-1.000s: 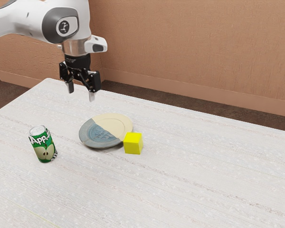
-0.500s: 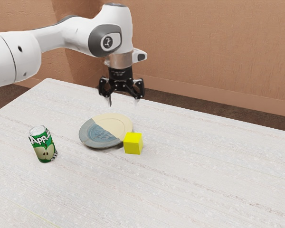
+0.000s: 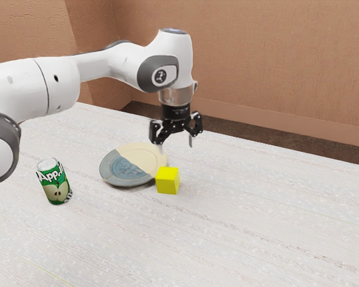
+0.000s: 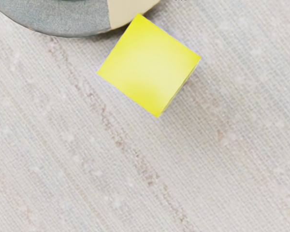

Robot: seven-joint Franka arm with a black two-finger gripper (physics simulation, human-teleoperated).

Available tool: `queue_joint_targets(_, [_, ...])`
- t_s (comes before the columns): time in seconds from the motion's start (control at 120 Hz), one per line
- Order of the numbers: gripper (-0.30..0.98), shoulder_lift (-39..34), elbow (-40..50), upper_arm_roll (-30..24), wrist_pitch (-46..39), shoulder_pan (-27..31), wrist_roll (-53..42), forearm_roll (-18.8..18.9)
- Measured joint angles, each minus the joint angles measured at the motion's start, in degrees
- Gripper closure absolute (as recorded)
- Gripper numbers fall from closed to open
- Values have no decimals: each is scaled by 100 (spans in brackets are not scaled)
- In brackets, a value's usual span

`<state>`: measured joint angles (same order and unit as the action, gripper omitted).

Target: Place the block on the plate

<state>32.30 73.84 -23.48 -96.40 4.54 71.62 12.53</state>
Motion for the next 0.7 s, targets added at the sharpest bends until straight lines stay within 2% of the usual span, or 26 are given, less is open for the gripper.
queue_joint_targets(0.1, [0, 280, -146, -13, -68, 17, 603, 74])
queue_joint_targets(0.267, [0, 1056, -1003, 154, -96, -1, 1251, 119])
queue_joint_targets(0.333, [0, 1230, -1251, 377, -96, -130, 1440, 84])
queue_joint_targets(0.367, [0, 1240, -1286, 680, -109, -275, 1519, -24])
queue_joint_targets(0.425, [0, 1218, -1274, 1514, -160, -646, 1615, -438])
queue_joint_targets(0.483, [0, 1193, -1198, 1962, -233, -873, 1693, -728])
queue_joint_targets(0.558, [0, 1164, -1073, 2186, -366, -983, 1764, -970])
queue_joint_targets(0.7, [0, 1213, -1031, 2268, -534, -1009, 1873, -1193])
